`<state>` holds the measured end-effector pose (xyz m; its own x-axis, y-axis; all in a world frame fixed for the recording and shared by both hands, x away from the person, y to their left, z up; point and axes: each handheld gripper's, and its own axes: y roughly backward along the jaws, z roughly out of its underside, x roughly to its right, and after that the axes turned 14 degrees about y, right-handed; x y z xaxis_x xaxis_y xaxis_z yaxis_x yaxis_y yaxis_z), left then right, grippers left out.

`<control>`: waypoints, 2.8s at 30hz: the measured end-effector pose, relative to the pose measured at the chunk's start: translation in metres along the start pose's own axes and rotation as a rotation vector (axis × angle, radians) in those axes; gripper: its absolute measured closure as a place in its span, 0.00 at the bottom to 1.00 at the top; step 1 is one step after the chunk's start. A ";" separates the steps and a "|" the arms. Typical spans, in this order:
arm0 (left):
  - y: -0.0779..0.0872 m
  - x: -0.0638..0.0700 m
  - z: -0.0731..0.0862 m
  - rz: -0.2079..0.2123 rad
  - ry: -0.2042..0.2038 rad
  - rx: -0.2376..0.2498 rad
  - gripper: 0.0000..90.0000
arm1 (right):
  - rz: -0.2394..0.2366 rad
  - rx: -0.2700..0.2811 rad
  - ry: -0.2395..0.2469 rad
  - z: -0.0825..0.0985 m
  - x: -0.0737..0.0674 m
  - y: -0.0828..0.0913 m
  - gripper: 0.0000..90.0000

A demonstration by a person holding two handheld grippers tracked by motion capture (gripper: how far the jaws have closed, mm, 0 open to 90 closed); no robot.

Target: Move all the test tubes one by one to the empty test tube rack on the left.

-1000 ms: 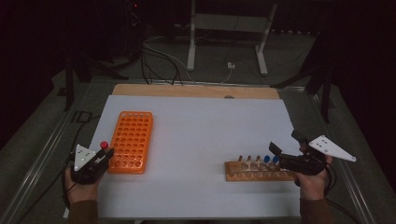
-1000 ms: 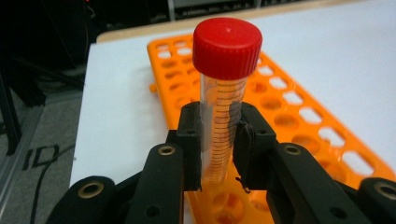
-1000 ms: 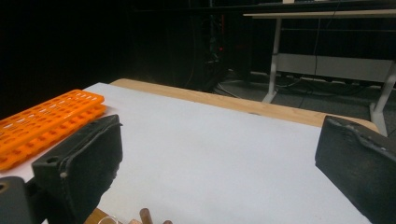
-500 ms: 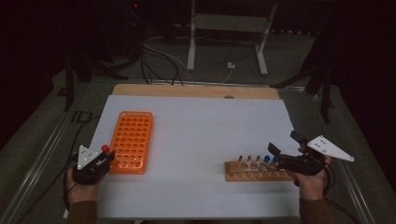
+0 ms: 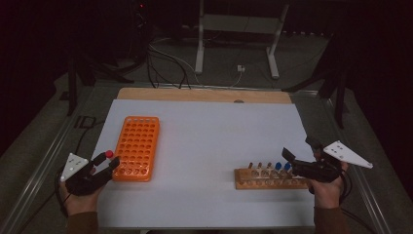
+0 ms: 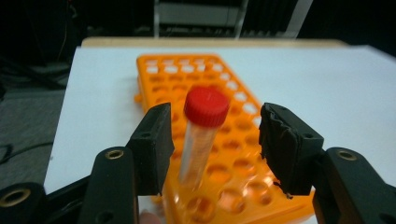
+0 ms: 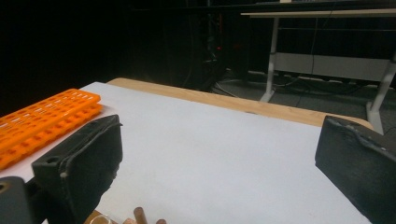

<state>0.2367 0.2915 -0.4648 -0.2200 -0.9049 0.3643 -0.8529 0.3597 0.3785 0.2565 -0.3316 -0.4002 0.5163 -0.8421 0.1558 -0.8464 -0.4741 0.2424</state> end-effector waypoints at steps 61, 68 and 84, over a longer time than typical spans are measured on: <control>0.009 0.039 -0.008 0.025 -0.024 0.109 0.03 | -0.070 -0.131 0.013 0.008 0.017 0.038 0.78; 0.008 0.048 -0.011 0.043 -0.047 0.108 0.03 | -0.049 -0.103 0.035 -0.012 0.021 0.034 0.79; -0.015 0.086 -0.018 0.108 -0.101 0.068 0.04 | -0.128 -0.089 0.068 -0.033 -0.005 -0.016 0.78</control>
<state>0.2392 0.2128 -0.4235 -0.3560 -0.8810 0.3116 -0.8509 0.4434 0.2816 0.2714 -0.3114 -0.3729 0.6290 -0.7559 0.1817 -0.7601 -0.5489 0.3478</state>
